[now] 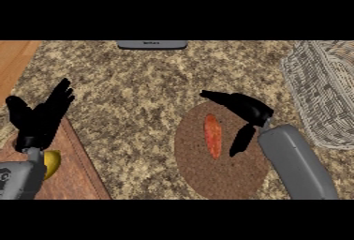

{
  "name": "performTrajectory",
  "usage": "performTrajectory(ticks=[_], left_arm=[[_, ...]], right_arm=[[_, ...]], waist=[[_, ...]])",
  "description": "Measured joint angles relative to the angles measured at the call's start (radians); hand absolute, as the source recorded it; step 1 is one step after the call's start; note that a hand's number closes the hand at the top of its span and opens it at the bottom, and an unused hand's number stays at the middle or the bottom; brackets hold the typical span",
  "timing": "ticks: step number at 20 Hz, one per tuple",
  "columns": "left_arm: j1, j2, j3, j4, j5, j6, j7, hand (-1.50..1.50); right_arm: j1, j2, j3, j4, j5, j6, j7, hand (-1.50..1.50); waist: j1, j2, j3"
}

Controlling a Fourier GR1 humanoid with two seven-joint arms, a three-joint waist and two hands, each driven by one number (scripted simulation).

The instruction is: Pick the sweet potato from the placemat and place it in the basket

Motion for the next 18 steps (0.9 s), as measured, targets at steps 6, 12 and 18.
performTrajectory(ticks=[6,12,18], left_arm=[[-0.003,-0.016,0.031,0.002,-0.018,-0.025,0.003,0.0],[-0.022,-0.044,0.043,0.018,-0.046,-0.023,0.007,0.0],[-0.01,-0.062,0.058,0.003,-0.066,-0.034,0.011,0.0]], right_arm=[[-0.028,0.015,-0.032,0.091,0.033,-0.012,-0.081,-1.5],[0.029,0.019,-0.033,0.014,0.027,0.043,-0.11,-1.5],[0.065,0.018,-0.026,-0.004,0.08,0.027,-0.138,-1.5]], waist=[[0.001,0.0,0.0],[-0.004,-0.001,0.0],[-0.003,-0.001,0.0]])
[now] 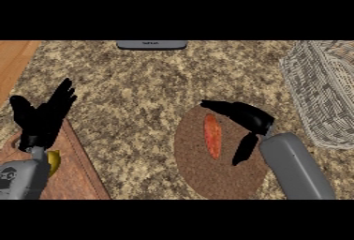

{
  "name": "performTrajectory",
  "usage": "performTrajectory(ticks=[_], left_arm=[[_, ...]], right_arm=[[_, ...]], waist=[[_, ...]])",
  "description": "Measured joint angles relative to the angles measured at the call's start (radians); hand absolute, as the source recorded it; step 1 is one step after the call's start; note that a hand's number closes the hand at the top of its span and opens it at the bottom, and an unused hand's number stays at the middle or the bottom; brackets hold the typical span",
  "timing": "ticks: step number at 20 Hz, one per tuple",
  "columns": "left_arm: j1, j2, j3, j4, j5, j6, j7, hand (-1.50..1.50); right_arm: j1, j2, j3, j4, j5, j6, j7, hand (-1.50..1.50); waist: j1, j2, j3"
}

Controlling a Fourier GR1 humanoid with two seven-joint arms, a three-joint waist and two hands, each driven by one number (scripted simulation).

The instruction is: Pick the sweet potato from the placemat and place it in the basket

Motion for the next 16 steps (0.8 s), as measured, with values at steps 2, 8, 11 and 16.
performTrajectory(ticks=[2,8,11,16], left_arm=[[0.018,0.008,0.011,-0.019,0.007,-0.021,0.0,0.0],[-0.006,0.0,0.029,-0.009,-0.011,-0.029,0.013,0.0],[-0.003,-0.004,0.031,-0.029,-0.014,-0.032,0.034,0.0],[0.007,-0.01,0.044,-0.022,-0.023,-0.045,0.014,0.0]], right_arm=[[-0.003,0.02,0.008,0.022,0.03,-0.033,0.008,-1.5],[-0.016,0.053,0.018,0.09,0.105,-0.099,-0.005,-1.5],[0.006,0.055,0.049,0.067,0.144,-0.108,-0.007,1.5],[-0.027,0.072,0.07,0.115,0.209,-0.146,-0.036,1.5]], waist=[[0.002,0.0,0.0],[0.002,0.001,0.0],[0.002,0.0,0.0],[0.003,-0.001,-0.001]])
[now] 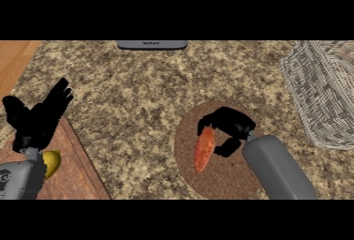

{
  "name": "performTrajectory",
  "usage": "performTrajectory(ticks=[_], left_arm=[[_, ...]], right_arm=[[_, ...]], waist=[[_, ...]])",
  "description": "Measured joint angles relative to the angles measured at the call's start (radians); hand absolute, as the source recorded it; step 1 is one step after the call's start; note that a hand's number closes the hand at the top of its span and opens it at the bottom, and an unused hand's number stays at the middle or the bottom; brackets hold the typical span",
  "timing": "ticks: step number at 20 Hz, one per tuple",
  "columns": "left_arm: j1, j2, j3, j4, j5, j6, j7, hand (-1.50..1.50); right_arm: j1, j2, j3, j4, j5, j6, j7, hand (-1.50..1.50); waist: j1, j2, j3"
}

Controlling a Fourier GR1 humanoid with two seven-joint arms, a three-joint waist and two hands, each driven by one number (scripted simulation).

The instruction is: Pick the sweet potato from the placemat and place it in the basket

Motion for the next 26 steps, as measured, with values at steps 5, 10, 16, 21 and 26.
performTrajectory(ticks=[5,10,16,21,26], left_arm=[[-0.01,-0.009,0.001,0.023,-0.015,-0.002,-0.023,0.0],[-0.01,-0.007,0.009,0.019,-0.012,0.002,-0.024,0.0],[-0.026,-0.014,-0.008,0.01,-0.013,-0.007,-0.024,0.0],[-0.052,-0.028,-0.035,0.001,-0.015,-0.018,-0.018,0.0],[-0.082,-0.043,-0.061,0.004,-0.025,-0.02,-0.009,0.0]], right_arm=[[-0.028,0.042,-0.061,0.045,0.021,-0.054,0.105,1.5],[-0.085,0.043,-0.289,0.095,-0.002,-0.204,0.435,1.5],[-0.2,0.055,-0.485,0.148,0.016,-0.42,0.838,1.5],[-0.342,0.078,-0.588,0.181,0.063,-0.661,1.096,1.5],[-0.479,0.07,-0.609,0.21,0.174,-0.922,1.201,1.5]], waist=[[0.003,0.004,0.0],[-0.012,0.018,-0.001],[0.031,0.037,-0.003],[0.087,0.047,-0.001],[0.12,0.054,-0.001]])
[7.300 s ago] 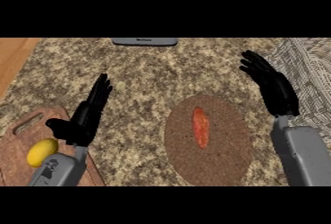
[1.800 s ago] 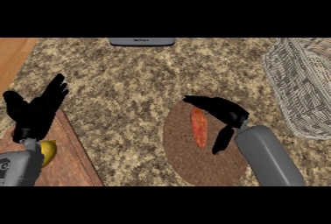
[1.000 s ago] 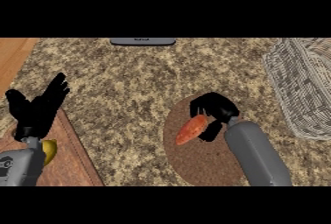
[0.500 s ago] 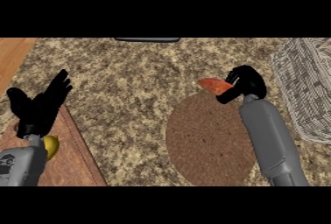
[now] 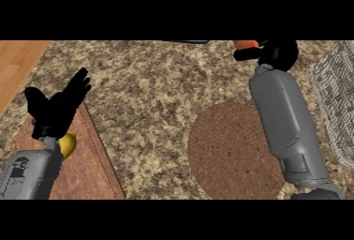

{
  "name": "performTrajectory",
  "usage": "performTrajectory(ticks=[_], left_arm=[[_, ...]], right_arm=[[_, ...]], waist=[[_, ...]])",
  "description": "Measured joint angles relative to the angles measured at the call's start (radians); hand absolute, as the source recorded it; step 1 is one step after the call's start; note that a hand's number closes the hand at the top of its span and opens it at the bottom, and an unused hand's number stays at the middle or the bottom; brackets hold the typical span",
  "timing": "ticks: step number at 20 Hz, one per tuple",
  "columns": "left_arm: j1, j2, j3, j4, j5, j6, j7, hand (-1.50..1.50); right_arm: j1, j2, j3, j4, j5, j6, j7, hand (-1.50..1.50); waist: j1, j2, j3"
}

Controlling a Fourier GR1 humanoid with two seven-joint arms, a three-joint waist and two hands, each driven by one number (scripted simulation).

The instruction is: Pick the sweet potato from the placemat and place it in the basket

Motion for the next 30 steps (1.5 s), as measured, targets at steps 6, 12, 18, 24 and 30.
performTrajectory(ticks=[6,12,18,24,30], left_arm=[[-0.021,-0.01,-0.013,0.005,-0.008,0.004,0.013,0.0],[-0.024,-0.015,-0.018,0.006,-0.012,0.008,0.02,0.0],[-0.03,-0.005,-0.009,0.011,-0.011,0.006,0.025,0.0],[-0.037,-0.007,-0.004,0.016,-0.012,0.012,0.026,0.0],[-0.036,-0.006,0.004,0.028,-0.012,0.015,0.022,0.0]], right_arm=[[-0.153,-0.058,-0.003,0.109,0.198,-0.134,0.128,1.5],[-0.284,-0.137,-0.026,0.231,0.369,-0.142,0.239,1.5],[-0.382,-0.221,-0.054,0.324,0.49,-0.127,0.291,1.5],[-0.44,-0.307,-0.079,0.389,0.586,-0.118,0.325,1.5],[-0.455,-0.388,-0.1,0.442,0.674,-0.09,0.364,1.5]], waist=[[0.015,-0.001,-0.003],[0.015,-0.005,-0.003],[0.008,-0.006,-0.003],[0.002,-0.003,-0.002],[-0.01,-0.004,-0.002]])
